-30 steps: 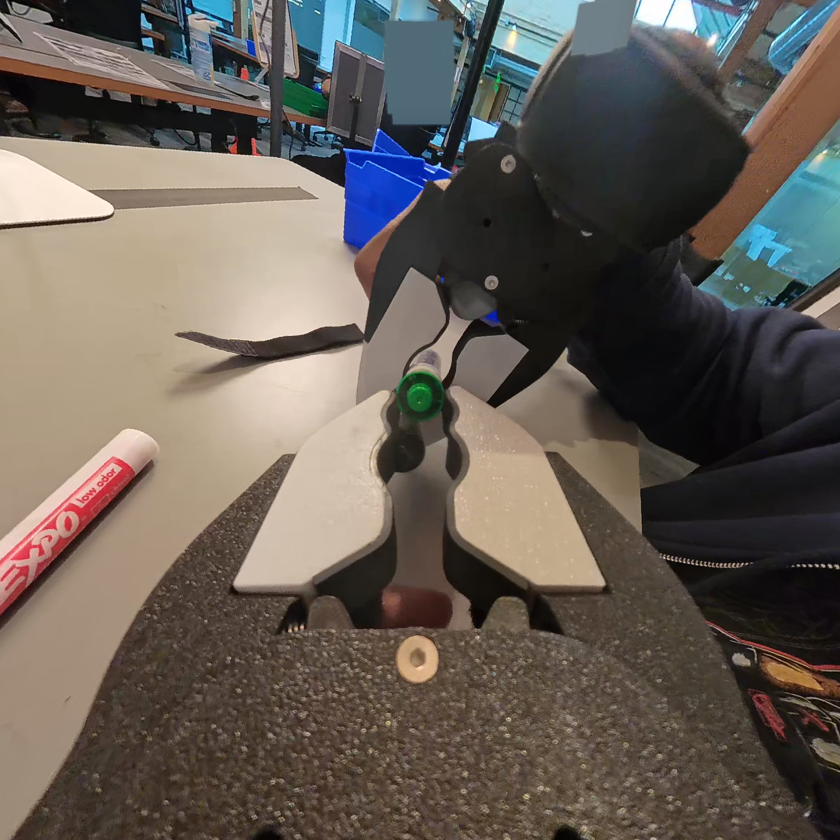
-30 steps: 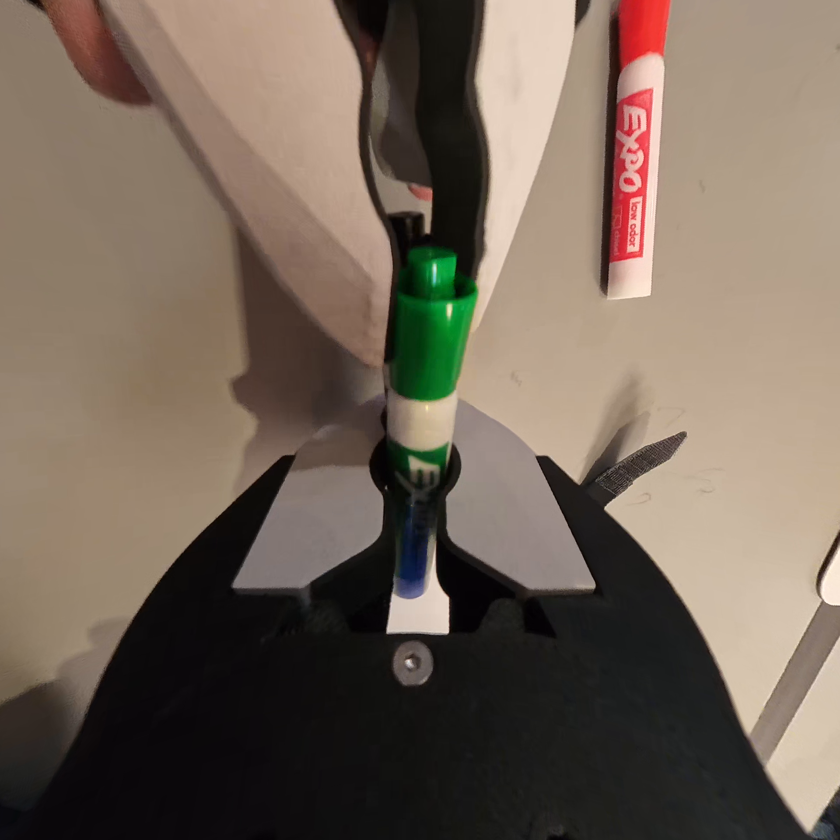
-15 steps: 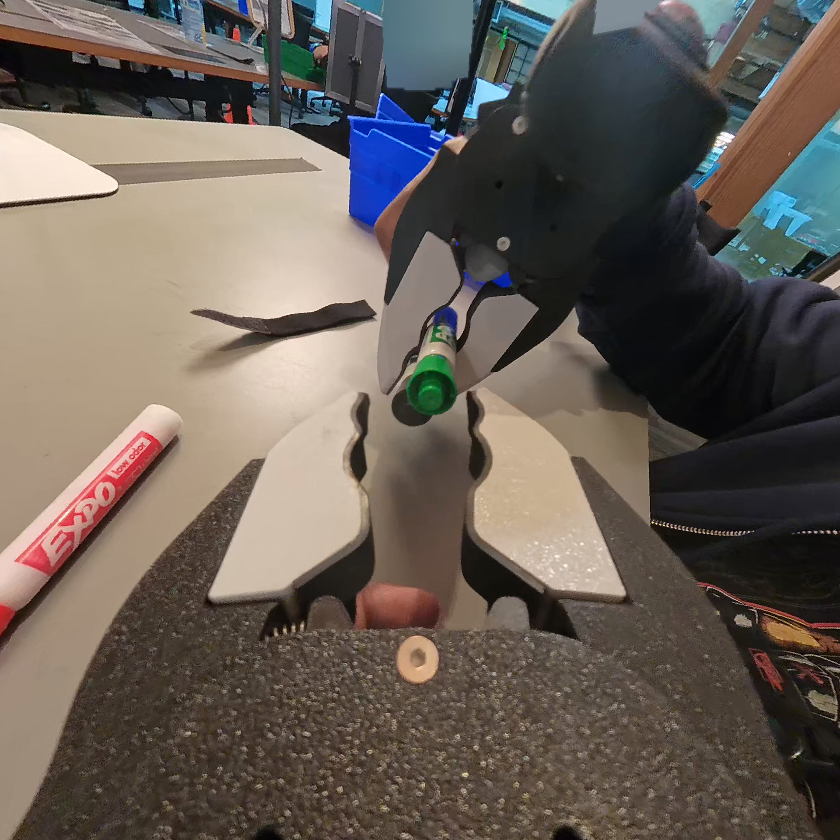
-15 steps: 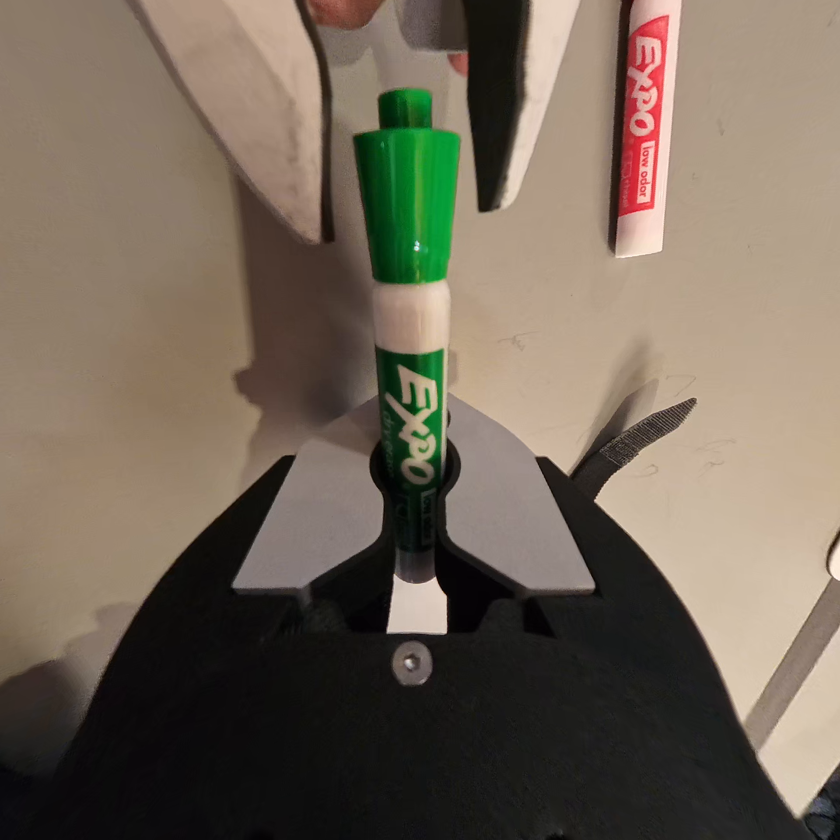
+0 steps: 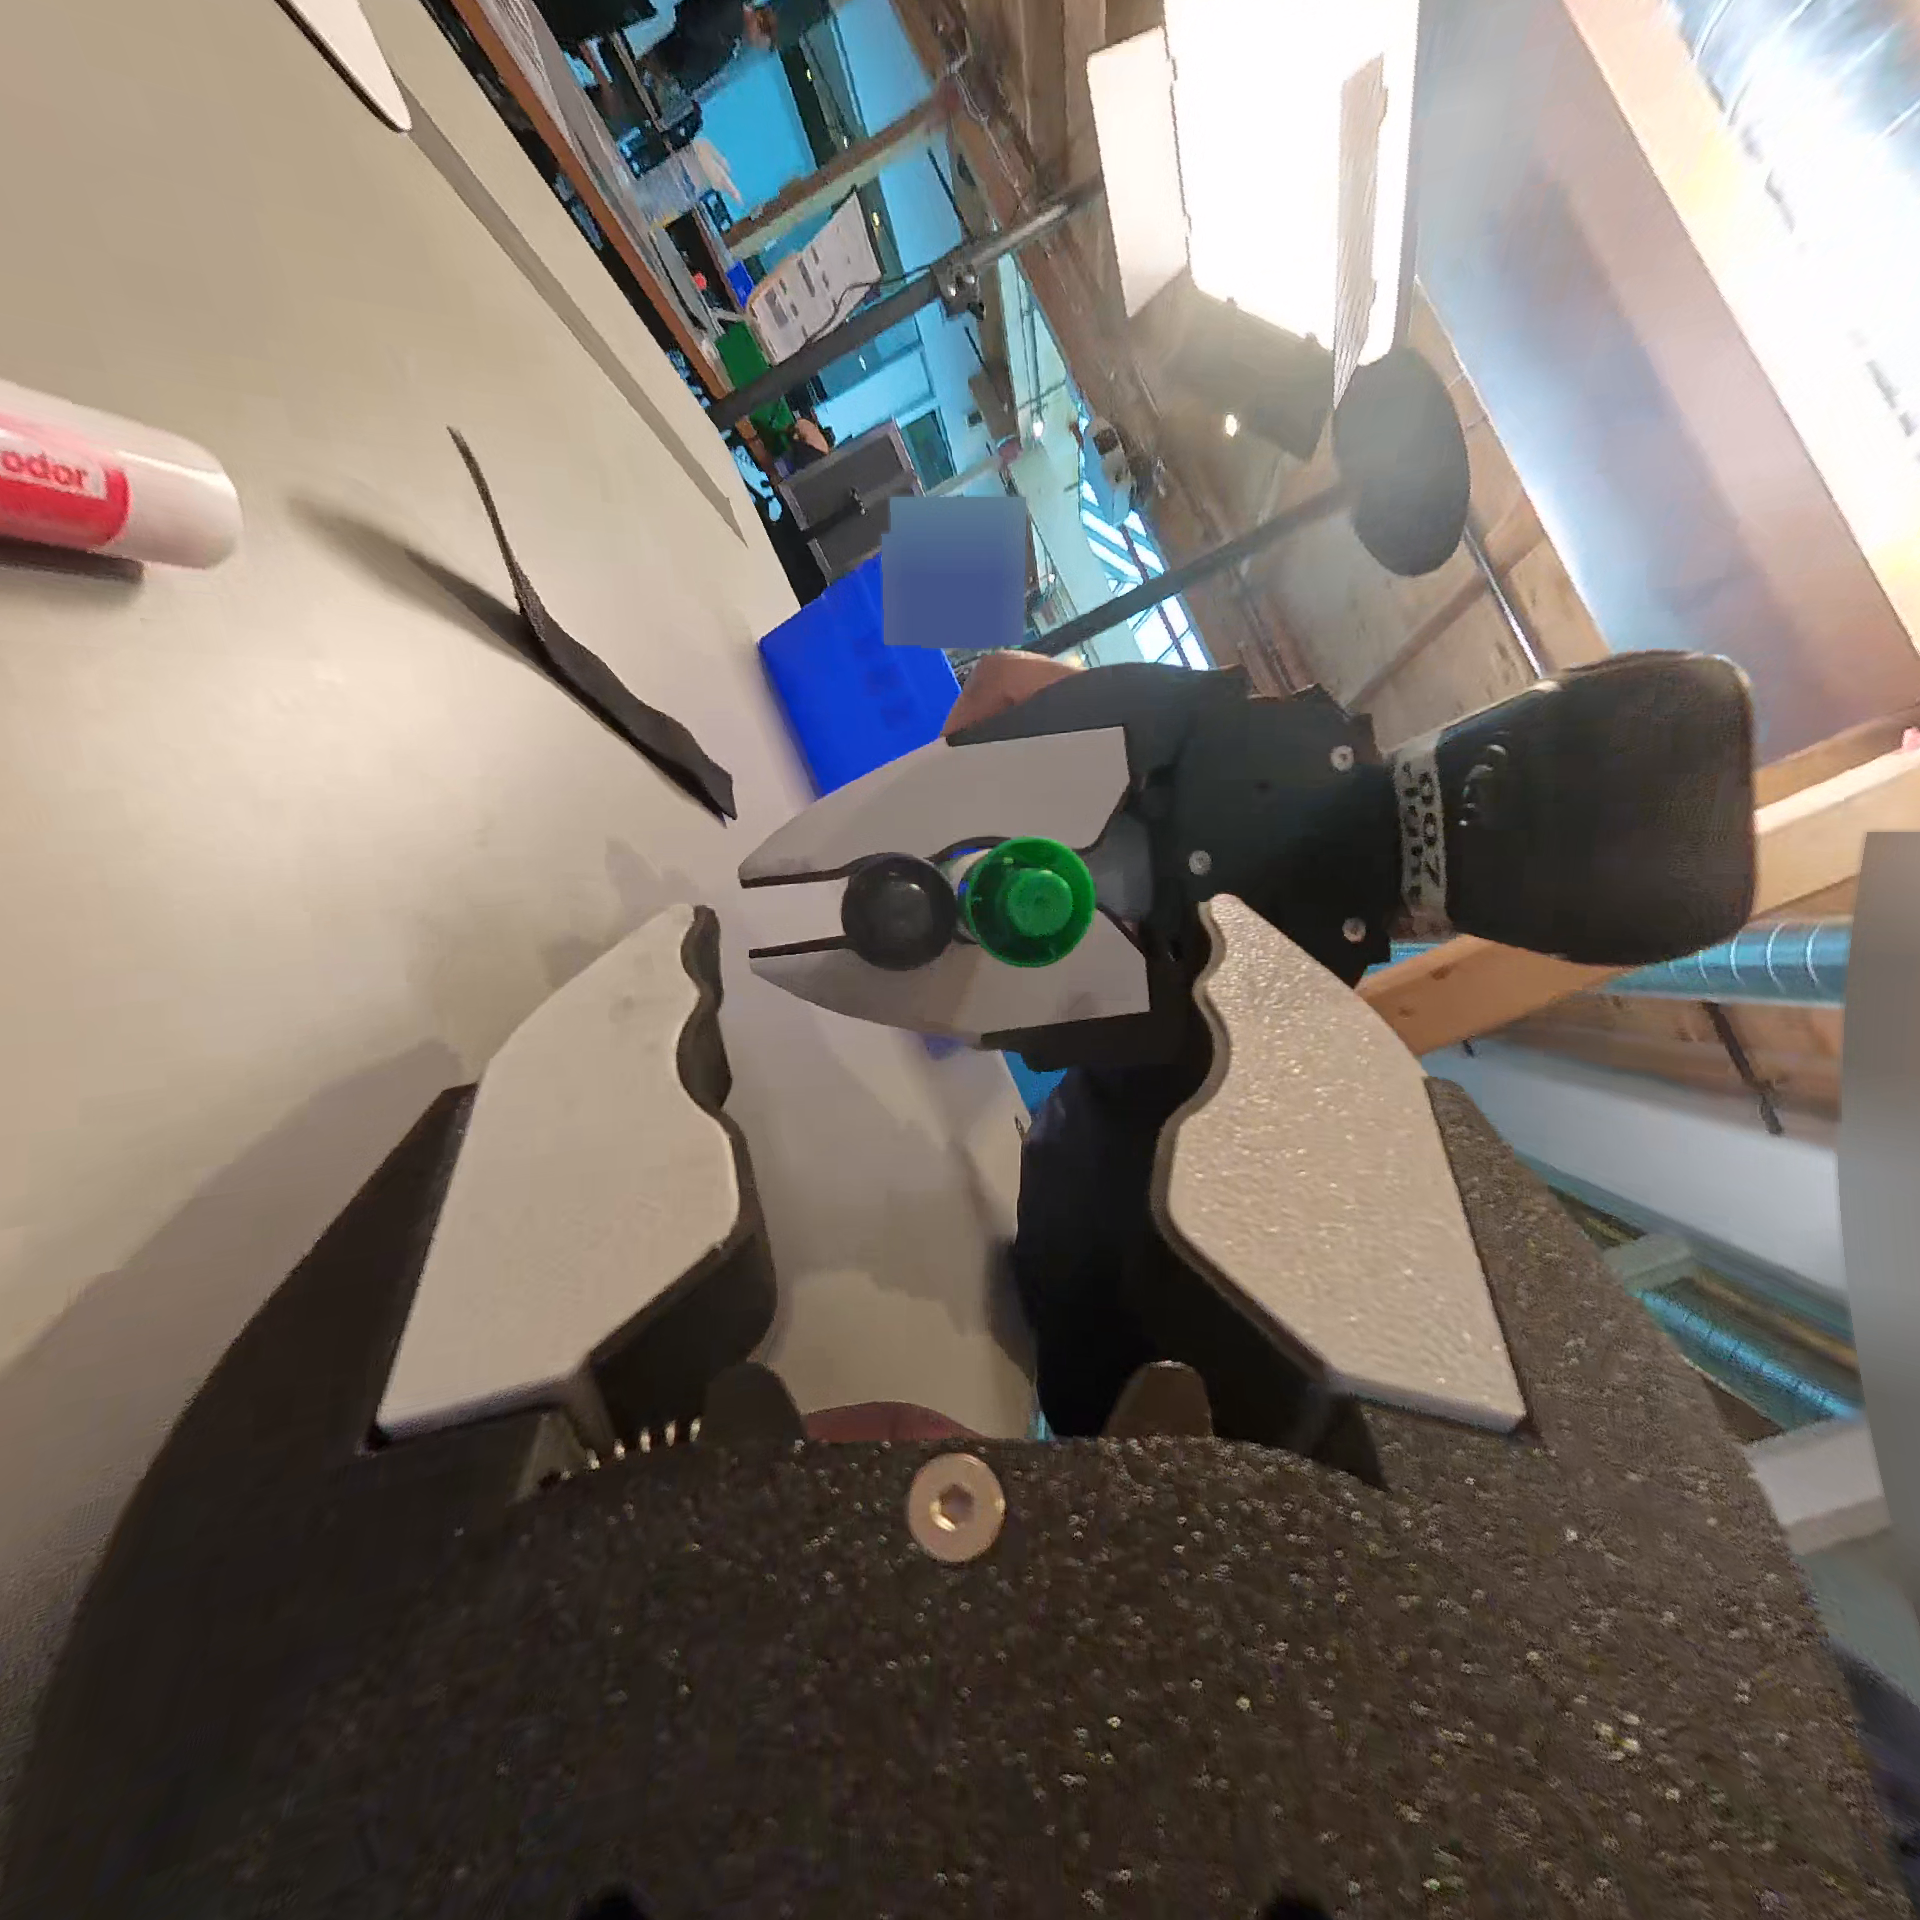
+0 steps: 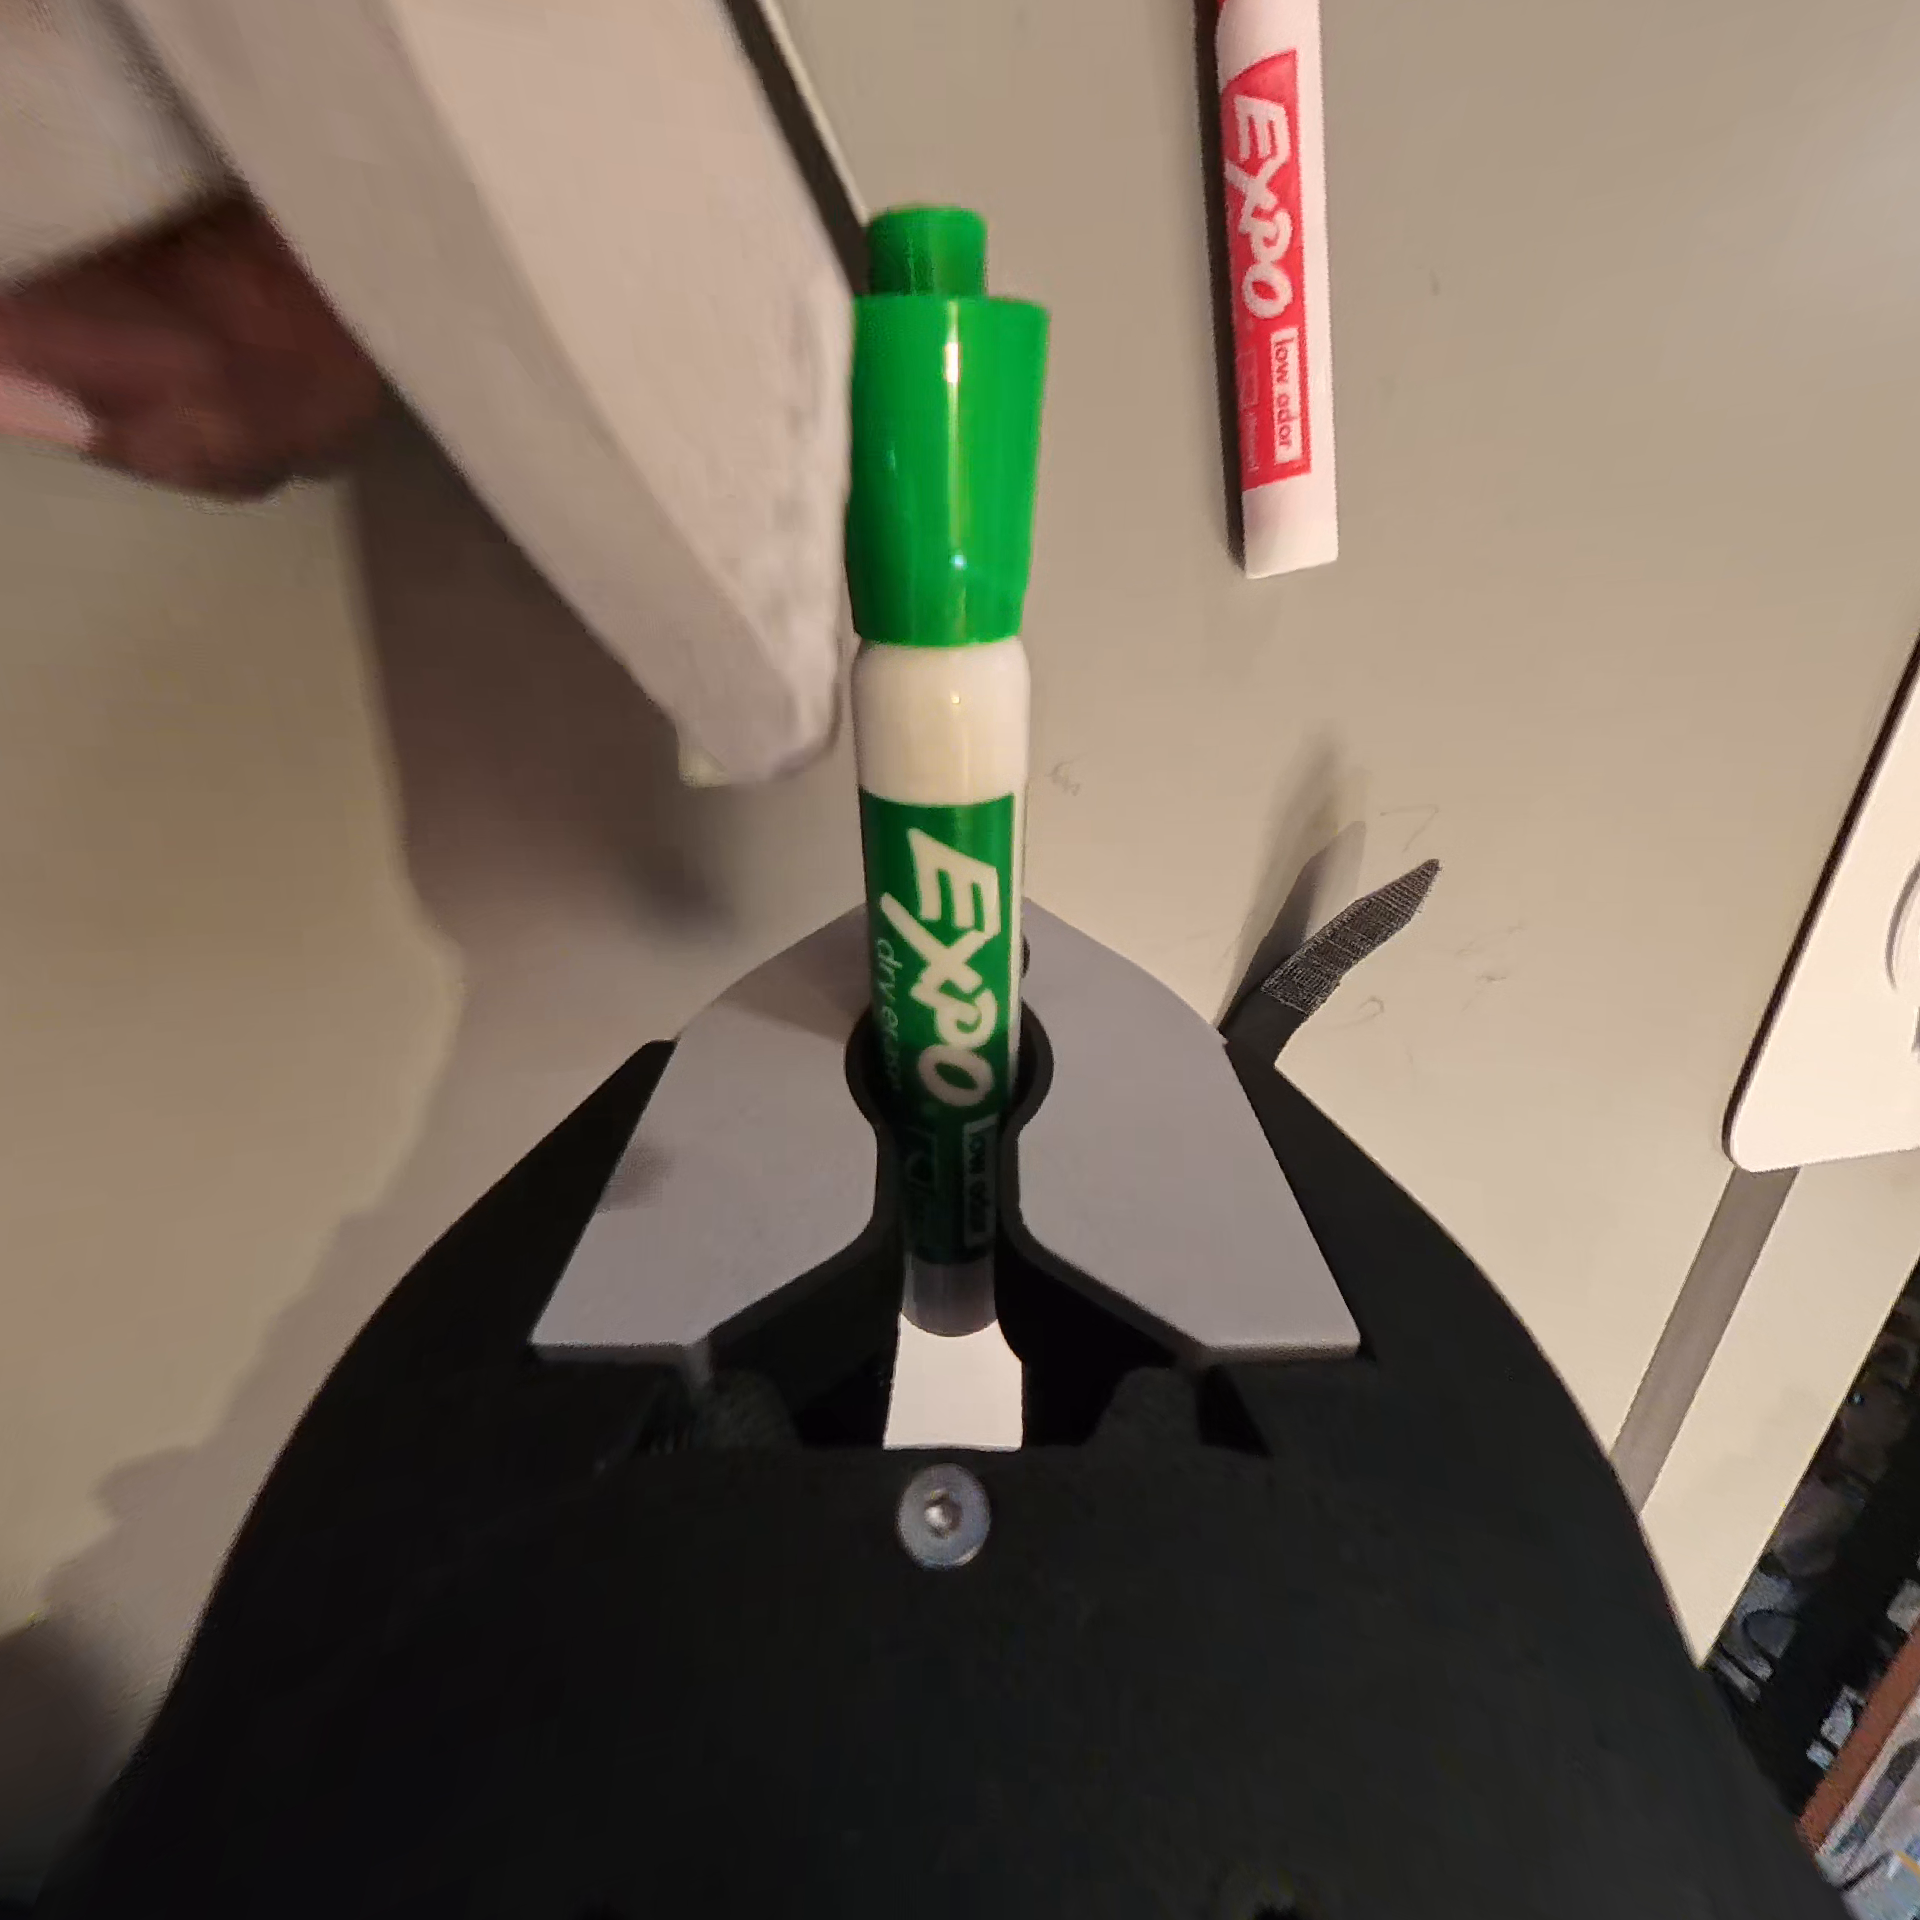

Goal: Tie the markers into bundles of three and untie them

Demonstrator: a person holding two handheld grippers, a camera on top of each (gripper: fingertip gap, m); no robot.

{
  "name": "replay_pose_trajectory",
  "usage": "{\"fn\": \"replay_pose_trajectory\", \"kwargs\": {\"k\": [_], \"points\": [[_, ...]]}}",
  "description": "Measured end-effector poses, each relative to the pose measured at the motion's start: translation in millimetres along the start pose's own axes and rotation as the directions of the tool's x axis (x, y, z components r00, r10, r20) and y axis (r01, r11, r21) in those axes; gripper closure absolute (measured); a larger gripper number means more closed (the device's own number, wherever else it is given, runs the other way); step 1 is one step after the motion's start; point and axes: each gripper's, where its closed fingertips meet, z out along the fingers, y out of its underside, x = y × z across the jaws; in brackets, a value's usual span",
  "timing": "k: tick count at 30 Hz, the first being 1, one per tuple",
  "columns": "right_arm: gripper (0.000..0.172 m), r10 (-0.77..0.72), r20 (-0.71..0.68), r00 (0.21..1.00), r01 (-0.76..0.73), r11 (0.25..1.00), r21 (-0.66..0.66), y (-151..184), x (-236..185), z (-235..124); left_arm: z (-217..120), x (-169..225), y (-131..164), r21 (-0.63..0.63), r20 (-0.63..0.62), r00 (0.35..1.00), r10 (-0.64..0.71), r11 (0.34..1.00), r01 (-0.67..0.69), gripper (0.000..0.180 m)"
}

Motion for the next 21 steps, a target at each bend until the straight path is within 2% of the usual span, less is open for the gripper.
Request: {"fn": "replay_pose_trajectory", "kwargs": {"k": [7,13,21], "points": [[0.157,0.023,-0.062,0.998,-0.023,1.000,0.009,-12.2,3.7,-4.8,15.9,5.1,-8.7,0.106,-0.046,0.999,-0.023,0.994,0.028,0.097],[0.157,0.008,-0.123,0.992,-0.005,1.000,0.018,-20.0,6.8,-7.8,12.4,5.2,-19.6,0.167,-0.096,0.995,-0.028,0.985,0.044,0.133],[0.157,-0.009,-0.160,0.987,0.014,0.999,0.033,-24.7,10.4,-11.1,10.0,9.2,-22.0,0.168,-0.128,0.992,0.005,0.986,0.017,0.134]]}}
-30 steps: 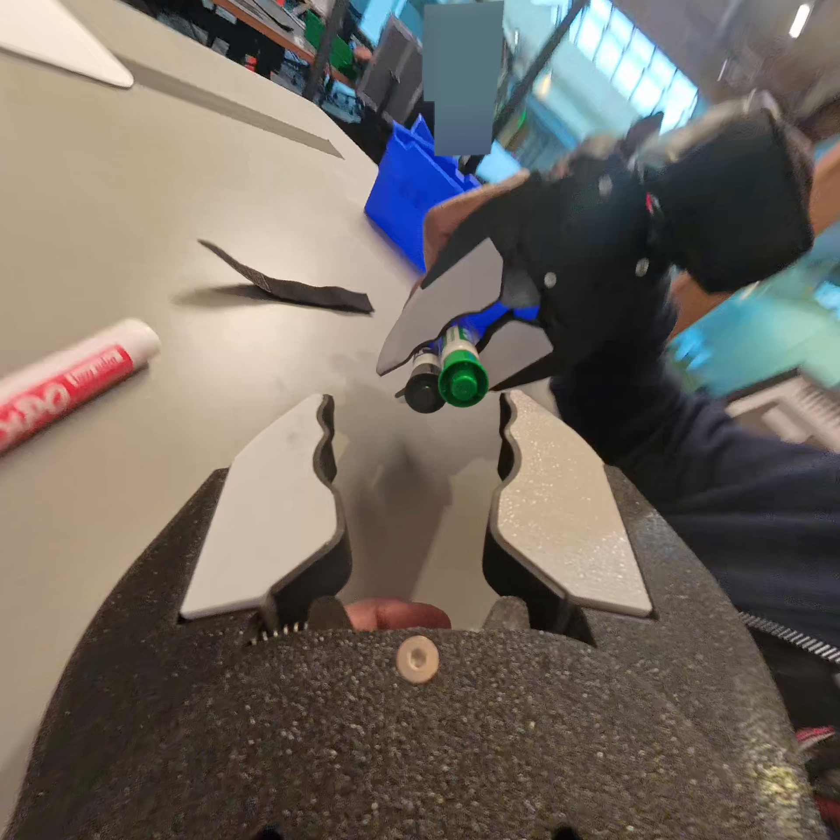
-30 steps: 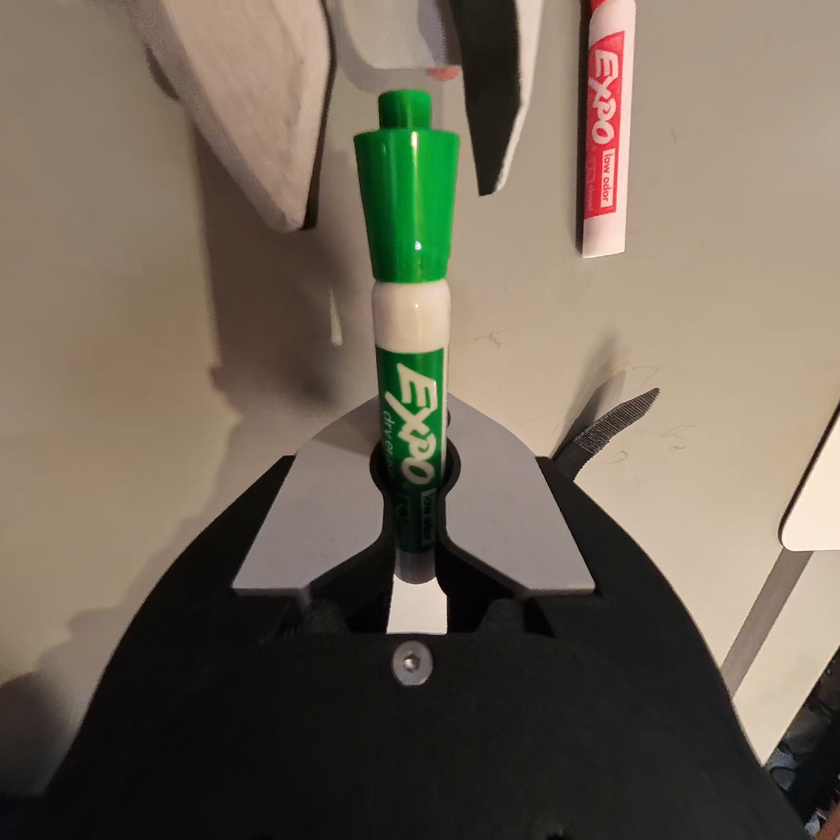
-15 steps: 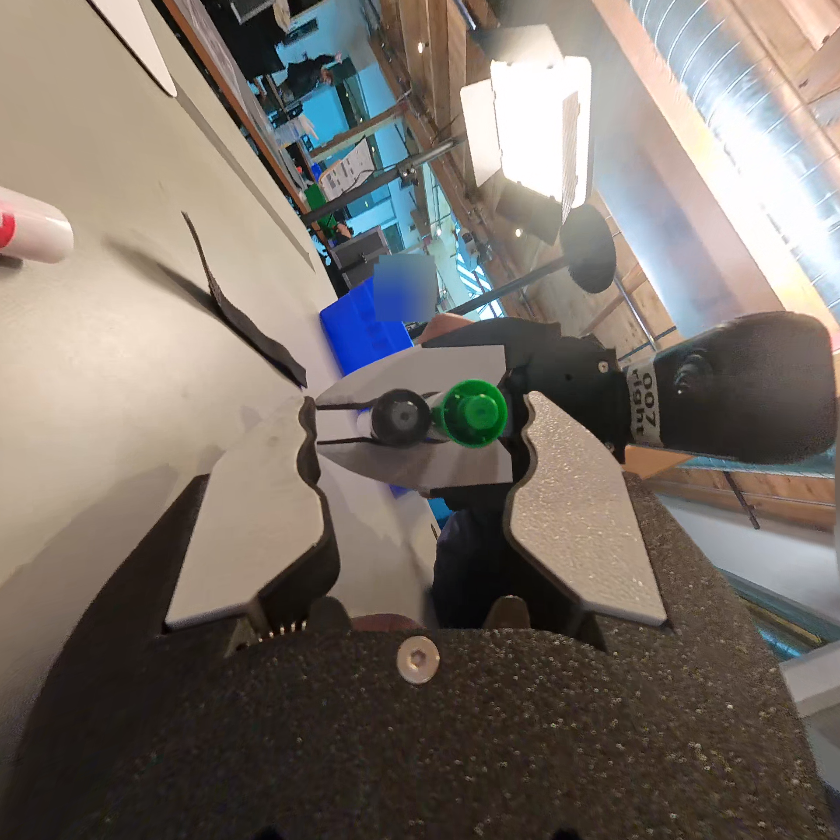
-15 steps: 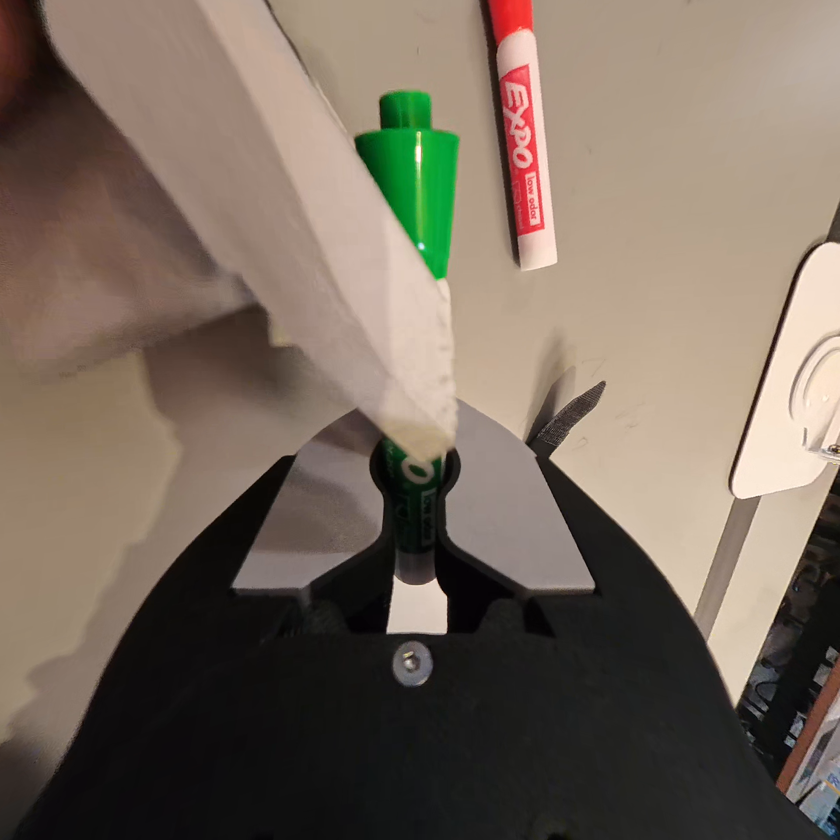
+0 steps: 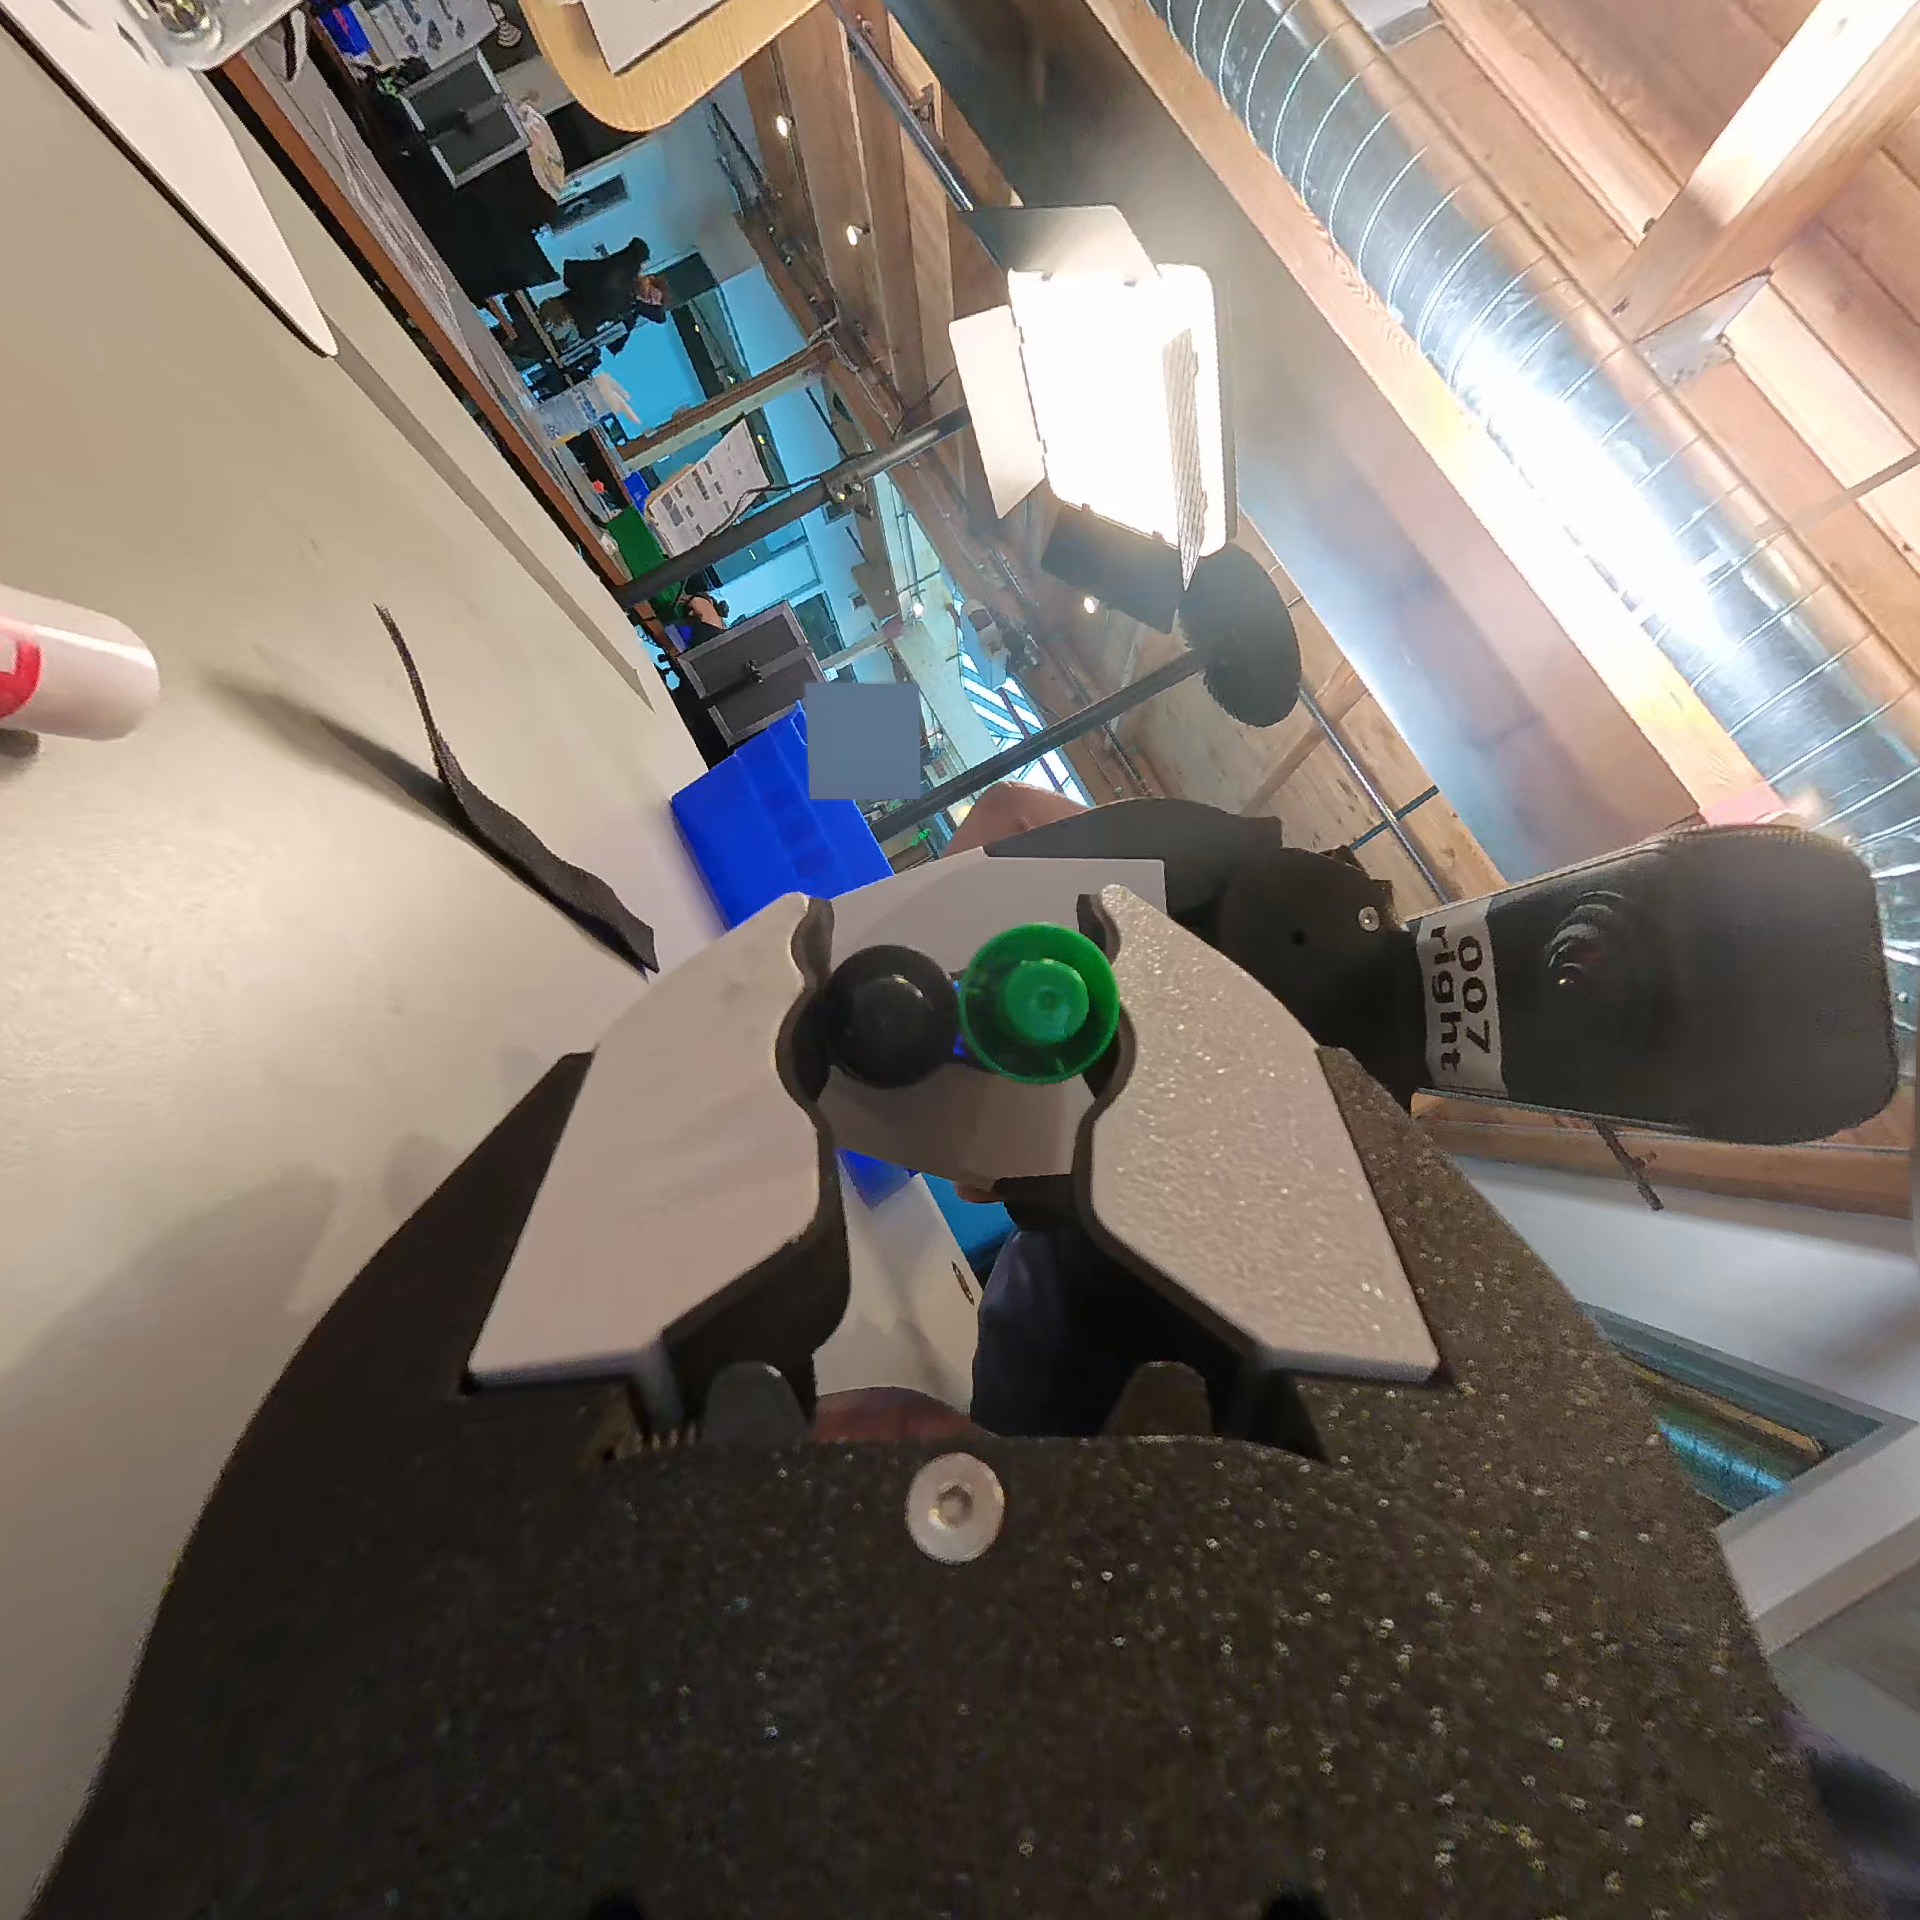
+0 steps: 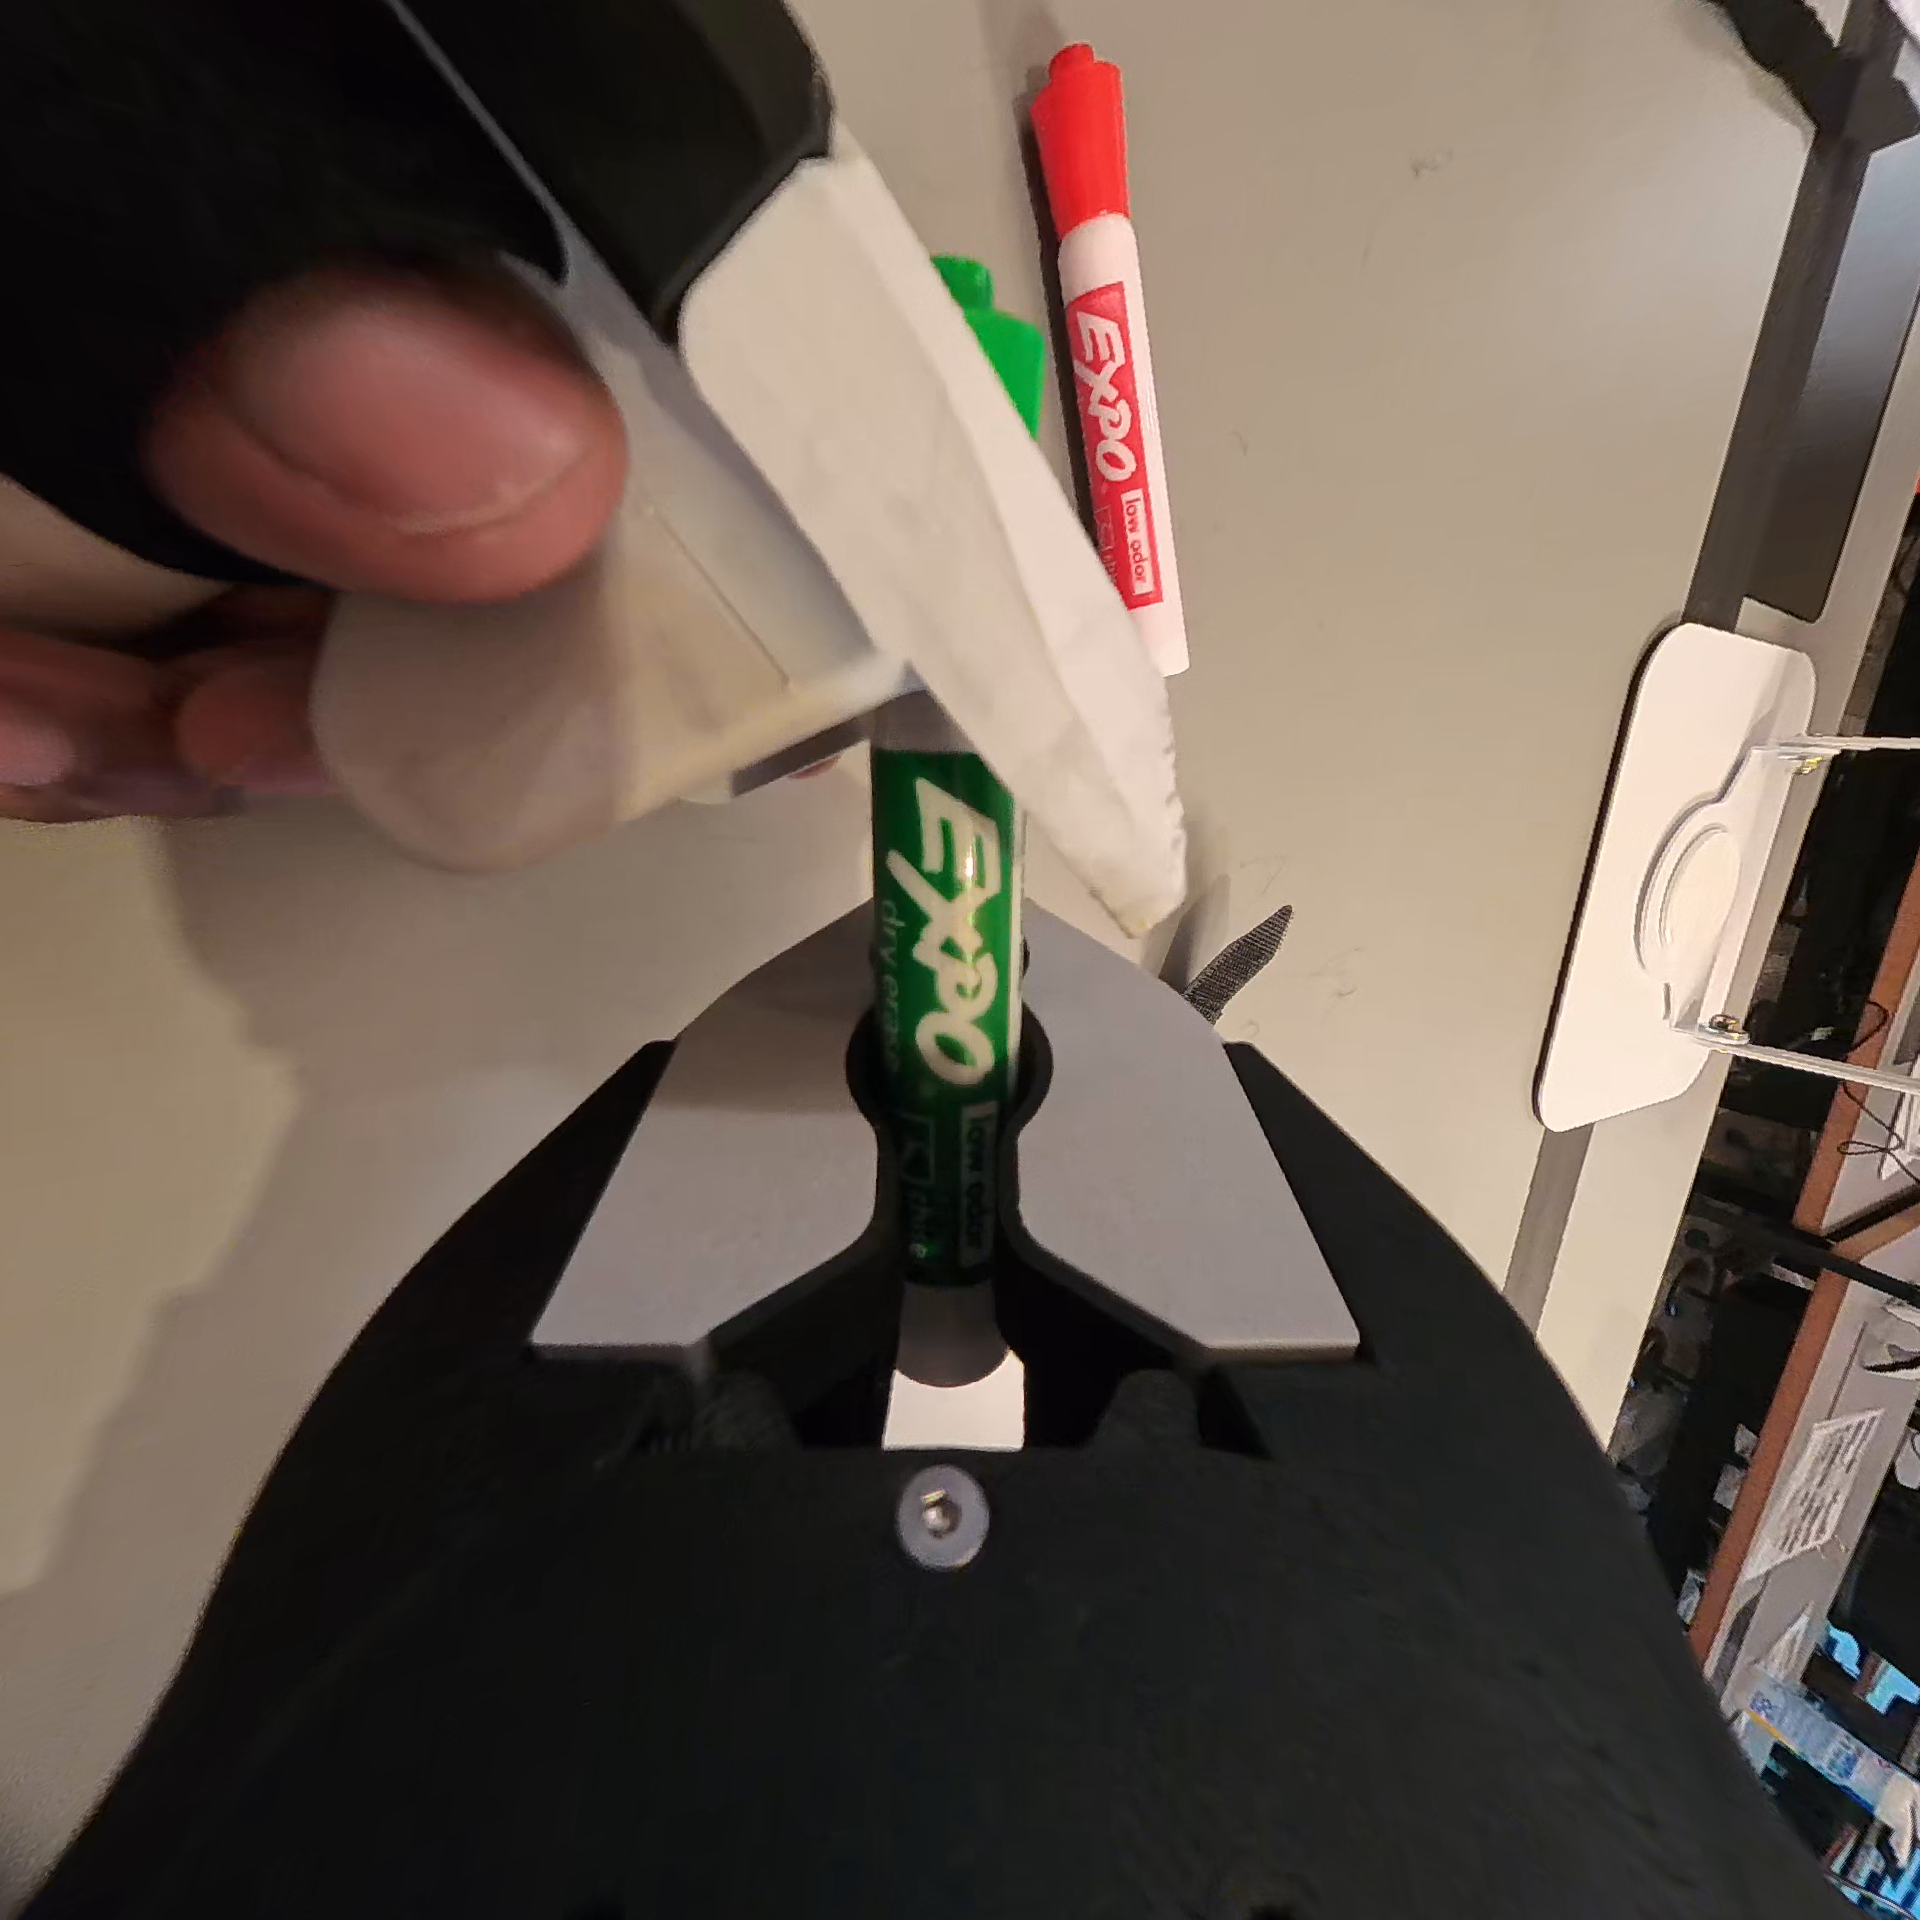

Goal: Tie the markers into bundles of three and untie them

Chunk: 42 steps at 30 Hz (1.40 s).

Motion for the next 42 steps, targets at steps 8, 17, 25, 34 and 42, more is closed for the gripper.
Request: {"fn": "replay_pose_trajectory", "kwargs": {"k": [8,17,25,34,42], "points": [[0.158,-0.031,-0.024,0.999,0.031,1.000,0.003,2.6,3.5,4.5,0.4,-0.6,4.3,-0.031,0.015,1.000,0.011,0.999,-0.011,0.134],[0.157,-0.031,0.052,0.998,0.028,0.997,0.066,0.0,-2.7,0.5,0.1,6.0,11.5,-0.120,0.020,0.985,0.174,0.978,-0.171,0.143],[0.155,-0.045,0.091,0.995,0.038,0.996,0.077,0.5,-8.4,2.4,-2.7,8.3,11.9,-0.150,0.005,0.976,0.217,0.965,-0.214,0.159],[0.152,-0.053,0.047,0.997,0.050,0.997,0.066,3.3,-2.2,7.4,-5.1,-1.3,8.6,-0.149,0.067,0.983,0.173,0.976,-0.161,0.160],[0.150,-0.064,0.057,0.996,0.060,0.996,0.059,6.6,-3.7,11.4,-8.1,-9.2,8.4,-0.154,0.098,0.993,0.064,0.987,-0.049,0.161]]}}
